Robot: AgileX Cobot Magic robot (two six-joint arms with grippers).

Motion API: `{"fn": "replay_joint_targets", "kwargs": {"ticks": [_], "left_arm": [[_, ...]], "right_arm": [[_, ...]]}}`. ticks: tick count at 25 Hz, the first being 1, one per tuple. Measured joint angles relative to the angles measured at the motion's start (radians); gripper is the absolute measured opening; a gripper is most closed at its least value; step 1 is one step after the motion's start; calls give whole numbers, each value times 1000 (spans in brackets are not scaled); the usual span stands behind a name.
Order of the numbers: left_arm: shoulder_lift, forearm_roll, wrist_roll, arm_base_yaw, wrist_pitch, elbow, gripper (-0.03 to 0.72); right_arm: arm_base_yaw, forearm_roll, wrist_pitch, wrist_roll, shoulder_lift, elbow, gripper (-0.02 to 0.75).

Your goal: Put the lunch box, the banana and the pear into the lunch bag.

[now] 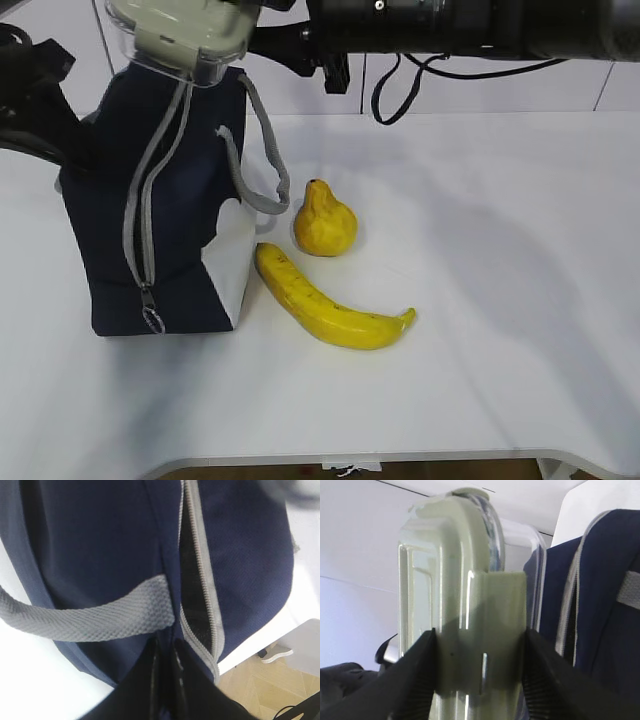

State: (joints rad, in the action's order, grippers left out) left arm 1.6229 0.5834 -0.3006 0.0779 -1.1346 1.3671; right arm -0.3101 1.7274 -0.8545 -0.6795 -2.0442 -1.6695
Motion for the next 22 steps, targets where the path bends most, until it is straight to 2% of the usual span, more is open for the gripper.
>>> {"fn": "replay_joint_targets", "kwargs": {"ticks": [17,19,22], "left_arm": [[2,-2,0,0,-5,0,-6],[2,-4,0,0,-5,0,-6],[2,-4,0,0,-5,0,-6]], "right_arm": [[-87,20,45,-4,-79,-4,378],[-87,-13,46,-2,-83,-4,378],[-73,-122,48,11,-83,-6,378]]}}
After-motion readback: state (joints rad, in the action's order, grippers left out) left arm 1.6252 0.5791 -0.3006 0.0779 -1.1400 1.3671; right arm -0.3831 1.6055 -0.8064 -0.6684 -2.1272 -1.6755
